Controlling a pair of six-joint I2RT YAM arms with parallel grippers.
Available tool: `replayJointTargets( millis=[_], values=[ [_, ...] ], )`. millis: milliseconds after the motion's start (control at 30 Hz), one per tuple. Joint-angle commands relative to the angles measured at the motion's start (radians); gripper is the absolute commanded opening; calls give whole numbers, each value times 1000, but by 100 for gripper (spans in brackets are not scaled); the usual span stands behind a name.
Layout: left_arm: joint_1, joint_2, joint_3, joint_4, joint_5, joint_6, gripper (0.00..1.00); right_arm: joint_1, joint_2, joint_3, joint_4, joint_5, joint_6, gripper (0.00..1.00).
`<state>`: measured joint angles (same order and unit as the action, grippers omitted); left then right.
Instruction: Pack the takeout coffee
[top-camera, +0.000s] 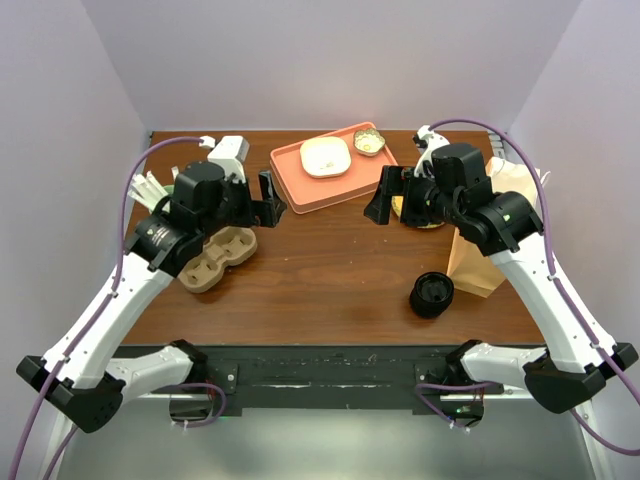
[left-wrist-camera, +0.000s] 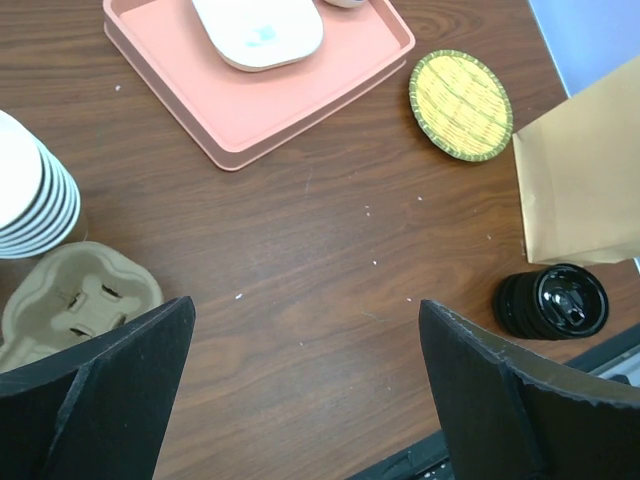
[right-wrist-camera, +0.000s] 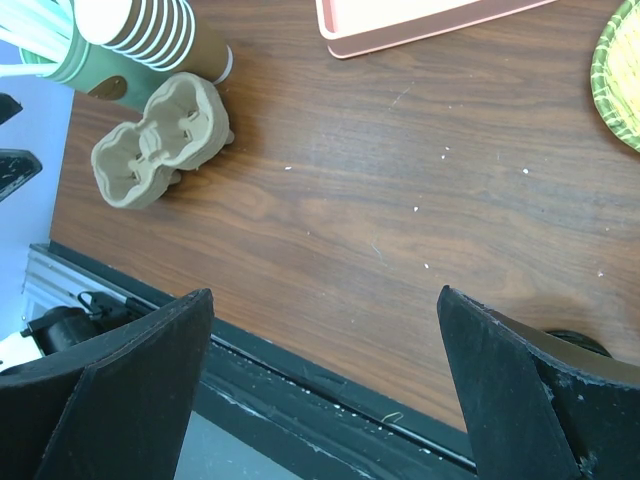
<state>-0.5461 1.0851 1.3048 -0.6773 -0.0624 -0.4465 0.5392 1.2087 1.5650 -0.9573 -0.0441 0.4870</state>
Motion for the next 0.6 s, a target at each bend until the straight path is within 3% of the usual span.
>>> replayJointTargets(
  millis=[0, 167, 267, 333, 567],
  values=[
    [-5, 22, 54, -2, -77, 40, 98, -2, -20, 6, 20, 16, 15, 99],
    [-2, 116, 166, -57, -305, 81, 97, -1, -24, 3, 26, 9, 25, 99],
    [38, 225, 278, -109, -397, 127, 90, -2, -31, 3, 26, -16, 24, 99],
    [103, 303, 323, -139, -392, 152, 79, -1, -32, 12, 23, -46, 18, 99],
    [189, 460, 421, -169, -352, 232, 62, -1, -67, -2, 55, -134, -5, 94]
  ],
)
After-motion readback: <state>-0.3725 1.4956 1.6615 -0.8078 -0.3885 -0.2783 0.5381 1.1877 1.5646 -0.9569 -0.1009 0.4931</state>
